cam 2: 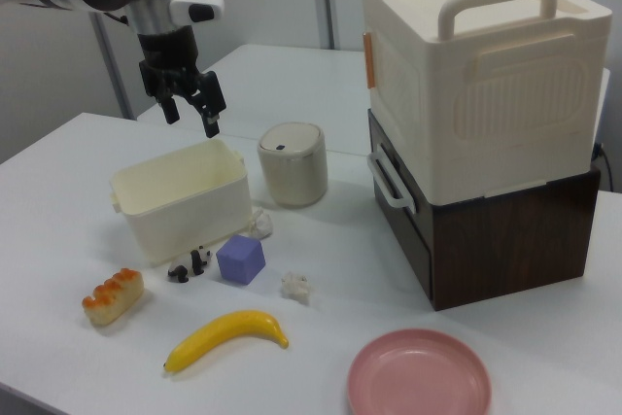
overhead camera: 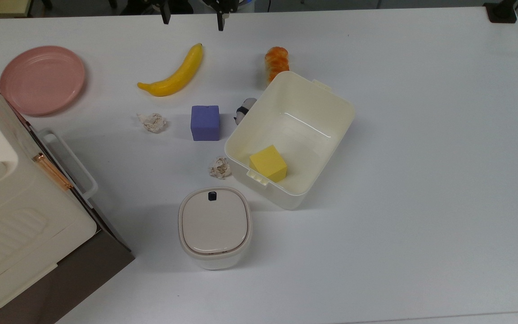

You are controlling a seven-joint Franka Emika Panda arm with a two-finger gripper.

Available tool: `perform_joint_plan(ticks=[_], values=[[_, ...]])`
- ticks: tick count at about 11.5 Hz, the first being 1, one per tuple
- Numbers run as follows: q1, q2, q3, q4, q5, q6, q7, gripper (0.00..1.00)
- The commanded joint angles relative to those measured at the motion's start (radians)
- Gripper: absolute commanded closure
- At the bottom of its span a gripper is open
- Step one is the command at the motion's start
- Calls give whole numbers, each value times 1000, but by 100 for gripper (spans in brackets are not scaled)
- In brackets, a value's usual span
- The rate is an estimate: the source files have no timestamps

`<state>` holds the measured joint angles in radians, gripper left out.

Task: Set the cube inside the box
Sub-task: 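Move the open gripper from rest toward the purple cube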

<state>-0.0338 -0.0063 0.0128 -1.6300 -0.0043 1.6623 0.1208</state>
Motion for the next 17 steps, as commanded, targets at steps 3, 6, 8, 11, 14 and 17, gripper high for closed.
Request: perform_joint_plan(ticks=[3, 6, 8, 11, 14, 17], values=[[-2, -24, -16, 2, 29, -68, -112, 0], [-2, -24, -16, 2, 29, -67, -112, 0], [-2, -24, -16, 2, 29, -68, -112, 0], [-2, -24, -14, 1, 29, -65, -116, 0], [-2, -43, -2, -10, 11, -59, -113, 0], [-3, -44, 25, -47, -52, -56, -112, 0]])
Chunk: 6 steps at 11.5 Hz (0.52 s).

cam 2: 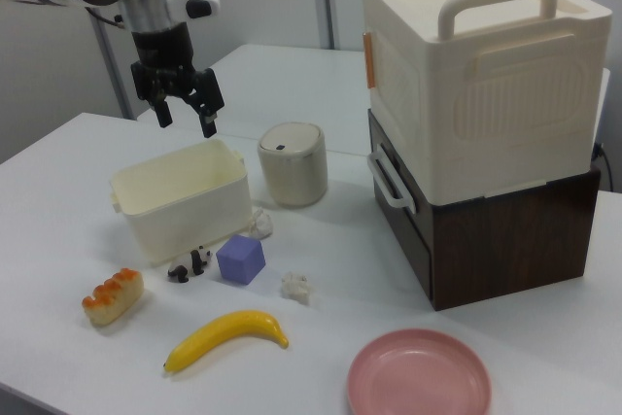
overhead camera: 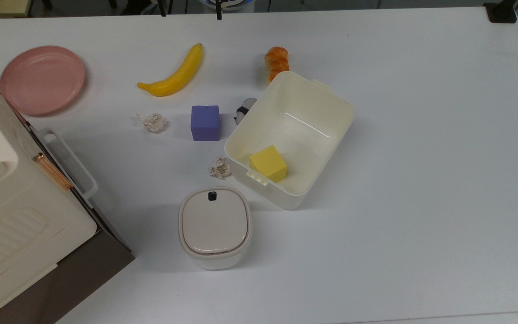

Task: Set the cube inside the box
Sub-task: 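Move the open gripper from rest toward the purple cube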

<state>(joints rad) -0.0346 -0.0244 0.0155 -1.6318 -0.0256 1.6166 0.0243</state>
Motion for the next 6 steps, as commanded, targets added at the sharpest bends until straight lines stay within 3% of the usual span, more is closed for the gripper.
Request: perform_joint_plan(ticks=[1, 6], values=[[-5, -22, 23, -62, -31, -3, -26, 0], [-16, -19, 20, -238, -27, 276, -56, 0]])
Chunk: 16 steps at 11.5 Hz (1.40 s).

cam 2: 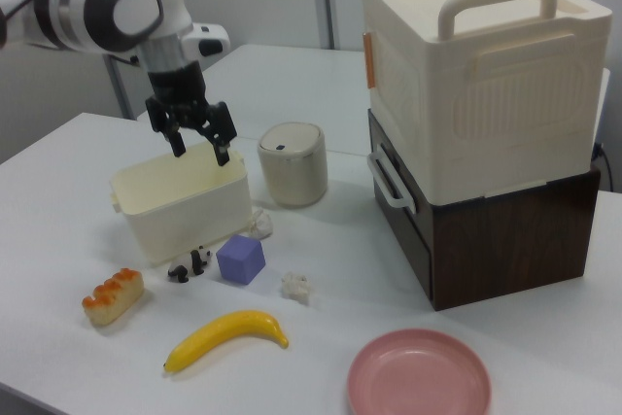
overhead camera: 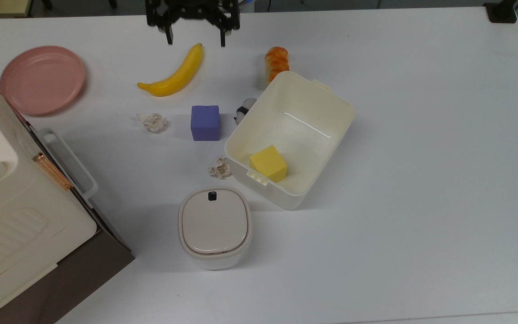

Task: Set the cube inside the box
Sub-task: 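Lower the open gripper down over the purple cube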

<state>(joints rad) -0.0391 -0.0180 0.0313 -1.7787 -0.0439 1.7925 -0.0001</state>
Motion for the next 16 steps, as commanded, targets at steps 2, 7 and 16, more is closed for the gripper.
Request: perform_joint_plan(ticks=[2, 7, 16], values=[[-15, -17, 2, -139, -11, 158, -37, 0], [-15, 27, 2, -183, -19, 220, -53, 0], [-16, 168, 2, -197, -20, 367, -54, 0]])
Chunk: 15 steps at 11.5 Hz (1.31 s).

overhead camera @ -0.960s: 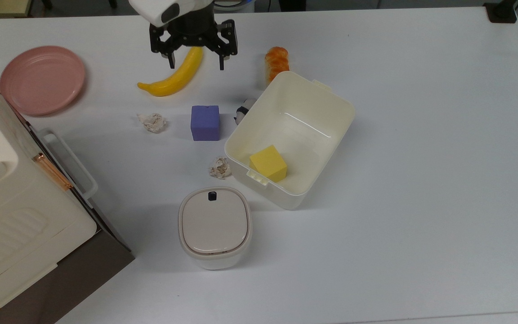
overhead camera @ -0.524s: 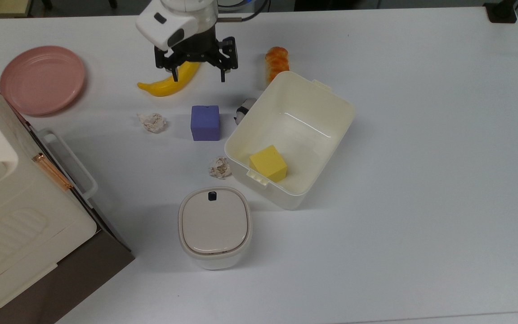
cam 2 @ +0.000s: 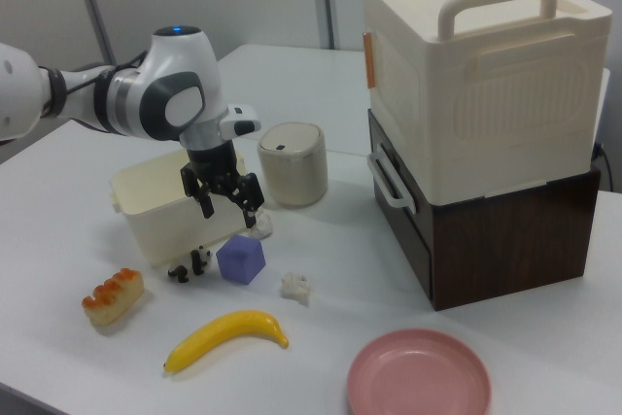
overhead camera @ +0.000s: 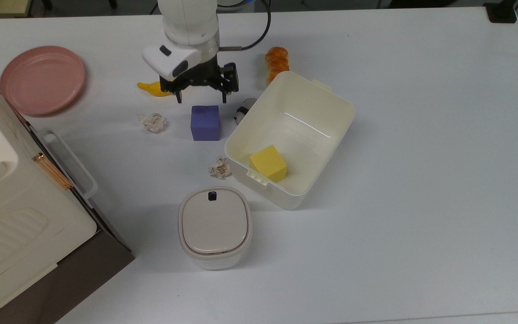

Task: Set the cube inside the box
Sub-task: 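Lower the open gripper down over the purple cube, then close the gripper on the purple cube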

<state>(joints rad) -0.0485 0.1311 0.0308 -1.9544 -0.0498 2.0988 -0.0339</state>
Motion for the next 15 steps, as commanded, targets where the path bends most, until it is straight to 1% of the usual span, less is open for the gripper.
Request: perform_joint_plan(ticks=[1, 4, 9, 10, 11, 12, 13, 15], values=[[-7, 30, 3, -32, -15, 84, -20, 0], [-7, 50, 1, -49, -22, 118, -21, 0], [-5, 113, 1, -41, -71, 118, -20, 0], [-5, 123, 1, -41, -79, 118, -20, 3], [-5, 122, 1, -40, -84, 118, -18, 34], [-5, 122, 1, -40, -84, 118, -18, 61], [-7, 122, 1, -38, -82, 118, -18, 73], [-7, 120, 1, -20, -76, 118, -12, 73]])
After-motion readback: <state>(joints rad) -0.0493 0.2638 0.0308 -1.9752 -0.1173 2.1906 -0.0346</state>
